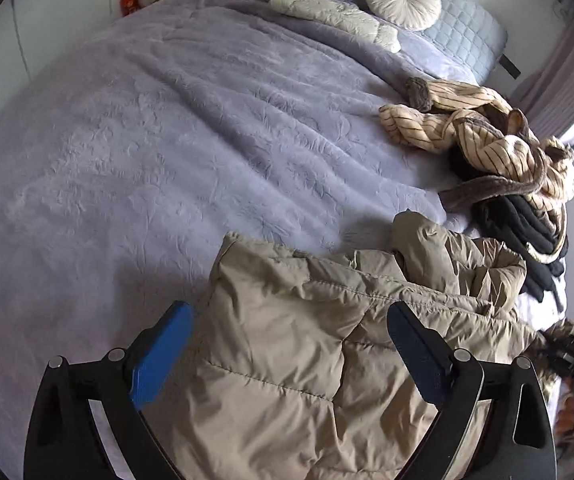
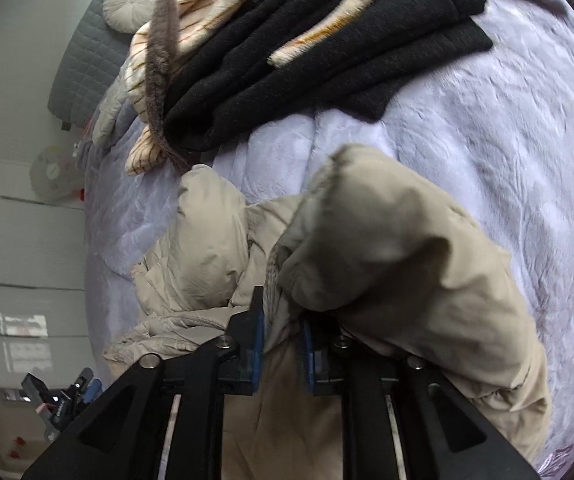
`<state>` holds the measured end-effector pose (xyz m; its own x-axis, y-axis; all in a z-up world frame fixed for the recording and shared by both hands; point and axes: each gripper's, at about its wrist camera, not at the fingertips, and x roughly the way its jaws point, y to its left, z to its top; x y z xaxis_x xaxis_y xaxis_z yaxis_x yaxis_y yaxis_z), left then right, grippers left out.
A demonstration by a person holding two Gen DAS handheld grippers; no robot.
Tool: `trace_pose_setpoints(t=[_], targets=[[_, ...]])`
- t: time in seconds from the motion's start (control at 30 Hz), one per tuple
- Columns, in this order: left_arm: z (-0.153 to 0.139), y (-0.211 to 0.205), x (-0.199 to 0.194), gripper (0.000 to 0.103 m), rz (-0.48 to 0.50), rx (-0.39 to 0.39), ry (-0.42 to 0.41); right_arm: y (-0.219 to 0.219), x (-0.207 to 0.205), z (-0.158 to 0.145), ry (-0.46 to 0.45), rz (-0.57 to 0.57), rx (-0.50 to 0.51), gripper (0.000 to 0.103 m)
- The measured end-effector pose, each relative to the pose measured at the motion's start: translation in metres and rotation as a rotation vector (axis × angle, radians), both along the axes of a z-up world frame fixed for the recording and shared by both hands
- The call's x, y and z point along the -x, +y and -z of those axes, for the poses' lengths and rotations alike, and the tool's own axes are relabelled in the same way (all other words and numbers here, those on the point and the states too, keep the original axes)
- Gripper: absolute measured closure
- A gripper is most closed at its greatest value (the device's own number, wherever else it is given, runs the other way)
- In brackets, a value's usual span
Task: Fold large clothes
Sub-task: 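Open both tools and press the folded coat flat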
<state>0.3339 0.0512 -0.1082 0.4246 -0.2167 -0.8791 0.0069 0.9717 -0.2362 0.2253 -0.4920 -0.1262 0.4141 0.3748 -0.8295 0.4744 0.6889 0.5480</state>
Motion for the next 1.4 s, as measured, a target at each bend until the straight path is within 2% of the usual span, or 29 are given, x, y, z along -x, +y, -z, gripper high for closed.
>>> trace_pose_setpoints(t=[0.03,0.1,0.13,0.17,0.2,0.23,0.27,0.3,0.4,0.43,0.53,0.73,0.93,1.07,1.17,1.23,1.3,1.37,1.4], targets=[[0.000,-0.002,0.001,0.005,0.007,-0.013,-0.007,0.002,-0.002,-0.005,-0.009,-0.017,0.011,0.076],[0.002,-0.014,0.004,0.022,0.049,-0.031,-0.019,0.008,-0.001,-0.020,-0.058,-0.067,0.023,0.039],[0.007,-0.022,0.006,0.034,0.081,-0.049,-0.013,0.010,0.002,-0.027,-0.080,-0.085,0.025,0.035],[0.010,-0.027,0.009,0.044,0.100,-0.063,-0.009,0.013,0.006,-0.034,-0.098,-0.102,0.035,0.035],[0.013,-0.033,0.012,0.049,0.119,-0.076,-0.010,0.015,0.012,-0.042,-0.100,-0.121,0.075,0.039],[0.017,-0.038,0.017,0.053,0.144,-0.092,-0.015,0.017,0.020,-0.047,-0.093,-0.137,0.128,0.049],[0.020,-0.039,0.021,0.053,0.152,-0.109,-0.021,0.018,0.025,-0.048,-0.082,-0.155,0.174,0.080],[0.023,-0.040,0.024,0.053,0.152,-0.129,-0.026,0.018,0.033,-0.048,-0.054,-0.178,0.240,0.087],[0.039,-0.036,0.025,0.053,0.141,-0.179,-0.011,0.008,0.043,-0.033,0.023,-0.198,0.408,0.087],[0.049,-0.034,0.020,0.053,0.130,-0.196,0.004,0.002,0.043,-0.025,0.047,-0.186,0.422,0.087],[0.069,-0.035,0.001,0.053,0.104,-0.209,0.014,-0.020,0.035,-0.002,0.051,-0.115,0.383,0.088],[0.099,-0.055,-0.032,0.053,0.064,-0.258,-0.013,-0.035,-0.001,0.042,0.081,-0.006,0.392,0.089],[0.117,-0.057,-0.047,0.052,0.042,-0.254,-0.025,-0.040,-0.015,0.068,0.087,0.014,0.402,0.092],[0.108,-0.044,-0.060,0.052,0.006,-0.241,0.003,-0.050,-0.020,0.065,0.094,0.045,0.372,0.091],[0.093,-0.022,-0.063,0.052,-0.070,-0.239,0.019,-0.059,-0.015,0.049,0.088,0.090,0.354,0.087],[0.082,-0.010,-0.059,0.052,-0.085,-0.238,0.033,-0.062,-0.010,0.036,0.085,0.113,0.347,0.082],[0.071,-0.003,-0.047,0.052,-0.081,-0.246,0.039,-0.060,-0.003,0.018,0.059,0.115,0.346,0.064],[0.058,-0.001,-0.028,0.052,-0.055,-0.251,0.033,-0.053,0.009,0.000,0.027,0.102,0.365,0.053],[0.054,-0.002,-0.020,0.046,-0.041,-0.252,0.035,-0.047,0.015,-0.010,0.013,0.088,0.379,0.053]])
